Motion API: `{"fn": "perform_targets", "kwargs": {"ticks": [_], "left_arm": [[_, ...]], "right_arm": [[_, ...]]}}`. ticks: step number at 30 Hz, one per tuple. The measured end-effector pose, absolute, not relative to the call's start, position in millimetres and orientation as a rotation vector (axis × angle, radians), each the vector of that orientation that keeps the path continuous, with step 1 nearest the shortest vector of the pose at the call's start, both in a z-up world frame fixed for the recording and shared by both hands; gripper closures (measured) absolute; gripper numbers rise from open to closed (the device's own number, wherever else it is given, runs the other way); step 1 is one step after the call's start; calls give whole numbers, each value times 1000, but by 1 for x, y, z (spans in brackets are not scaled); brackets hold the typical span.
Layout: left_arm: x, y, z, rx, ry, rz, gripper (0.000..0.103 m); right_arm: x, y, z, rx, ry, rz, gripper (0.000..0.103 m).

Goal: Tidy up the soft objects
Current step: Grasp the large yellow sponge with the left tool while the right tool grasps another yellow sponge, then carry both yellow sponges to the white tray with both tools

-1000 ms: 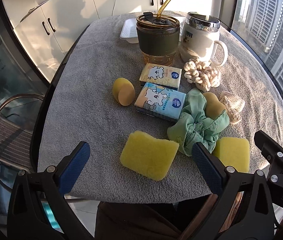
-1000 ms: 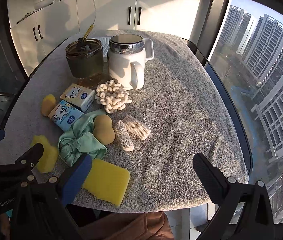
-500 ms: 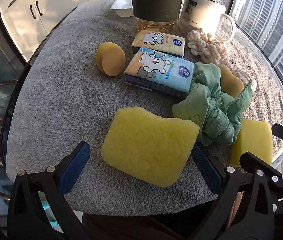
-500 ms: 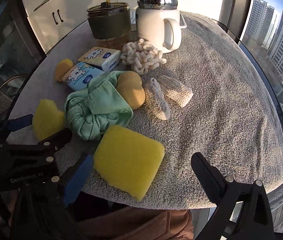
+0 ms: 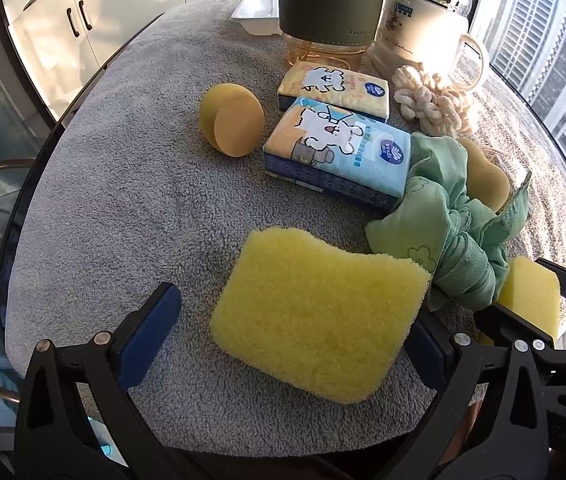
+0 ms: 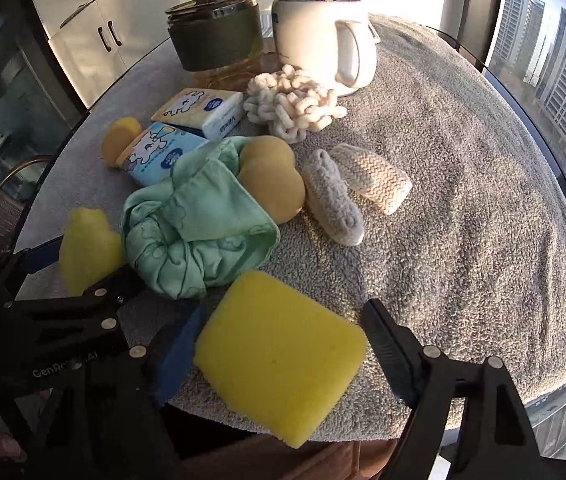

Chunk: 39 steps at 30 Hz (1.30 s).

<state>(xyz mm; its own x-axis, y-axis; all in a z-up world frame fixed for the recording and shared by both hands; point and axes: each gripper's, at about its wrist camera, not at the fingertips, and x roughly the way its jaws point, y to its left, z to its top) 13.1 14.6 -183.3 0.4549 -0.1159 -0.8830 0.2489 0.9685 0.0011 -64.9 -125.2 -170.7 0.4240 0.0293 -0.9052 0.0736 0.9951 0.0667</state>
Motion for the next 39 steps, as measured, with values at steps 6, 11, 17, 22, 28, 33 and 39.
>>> {"fn": "perform_targets", "kwargs": {"ticks": [6, 11, 17, 22, 28, 33, 39], "left_arm": [[4, 10, -171, 152, 1021, -237, 41], [3, 11, -170, 125, 1026, -259, 42], [0, 18, -156, 111, 999, -238, 42], [4, 27, -142, 107, 959, -200, 42], [19, 37, -132, 93, 930, -160, 42], [35, 46, -129, 70, 928, -131, 42], [58, 66, -128, 51, 924, -54, 42]], "right_arm": [[-70, -114, -165, 51, 1110, -13, 34], [-77, -124, -154, 79, 1079, 7, 37], [-81, -138, -141, 115, 1045, -8, 37], [-80, -152, -132, 127, 1024, -53, 37], [-68, -175, -122, 143, 1001, -108, 37], [-54, -200, -115, 179, 977, -165, 37], [-36, -232, -108, 192, 955, -240, 37]]}}
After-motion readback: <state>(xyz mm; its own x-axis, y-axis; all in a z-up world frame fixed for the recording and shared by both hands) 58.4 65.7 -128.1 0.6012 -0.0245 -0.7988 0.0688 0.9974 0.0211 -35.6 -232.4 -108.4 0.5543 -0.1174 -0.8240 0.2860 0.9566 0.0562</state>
